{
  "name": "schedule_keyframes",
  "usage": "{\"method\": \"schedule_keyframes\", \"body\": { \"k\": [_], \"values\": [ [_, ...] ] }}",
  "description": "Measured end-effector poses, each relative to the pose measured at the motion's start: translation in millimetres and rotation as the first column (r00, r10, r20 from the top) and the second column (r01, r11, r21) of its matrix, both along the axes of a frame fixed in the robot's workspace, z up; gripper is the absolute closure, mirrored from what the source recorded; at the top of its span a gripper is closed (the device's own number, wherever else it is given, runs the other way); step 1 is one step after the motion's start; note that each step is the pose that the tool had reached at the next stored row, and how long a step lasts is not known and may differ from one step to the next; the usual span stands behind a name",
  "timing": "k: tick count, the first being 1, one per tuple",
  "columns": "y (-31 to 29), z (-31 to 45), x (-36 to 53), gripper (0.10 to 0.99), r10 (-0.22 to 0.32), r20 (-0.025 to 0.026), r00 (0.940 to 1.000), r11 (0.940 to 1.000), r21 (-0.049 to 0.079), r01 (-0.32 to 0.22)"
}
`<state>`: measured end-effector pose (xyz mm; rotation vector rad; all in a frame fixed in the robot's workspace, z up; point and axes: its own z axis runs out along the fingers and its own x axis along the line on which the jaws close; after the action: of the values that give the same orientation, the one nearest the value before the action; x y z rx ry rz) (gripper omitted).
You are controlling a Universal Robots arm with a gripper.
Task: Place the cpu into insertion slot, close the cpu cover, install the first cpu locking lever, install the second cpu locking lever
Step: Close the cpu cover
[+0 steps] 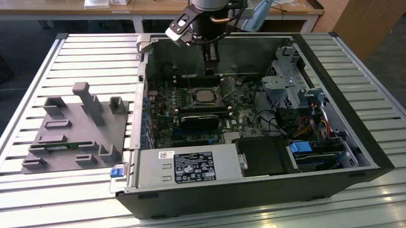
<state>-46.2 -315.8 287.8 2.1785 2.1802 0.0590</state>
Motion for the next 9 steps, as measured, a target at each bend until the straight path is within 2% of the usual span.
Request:
{"method": "schedule_keyframes", "body": {
  "k": [1, 3, 9],
  "values": [
    [0.0, 0.2, 0.0, 0.871, 0.000, 0.0000, 1.0000, 1.0000, 0.000, 0.000],
    [0.0, 0.6, 0.0, 0.980, 0.000, 0.0000, 1.0000, 1.0000, 0.000, 0.000],
    [0.0, 1.8, 0.0, 0.980, 0.000, 0.0000, 1.0000, 1.0000, 0.000, 0.000]
  ]
}}
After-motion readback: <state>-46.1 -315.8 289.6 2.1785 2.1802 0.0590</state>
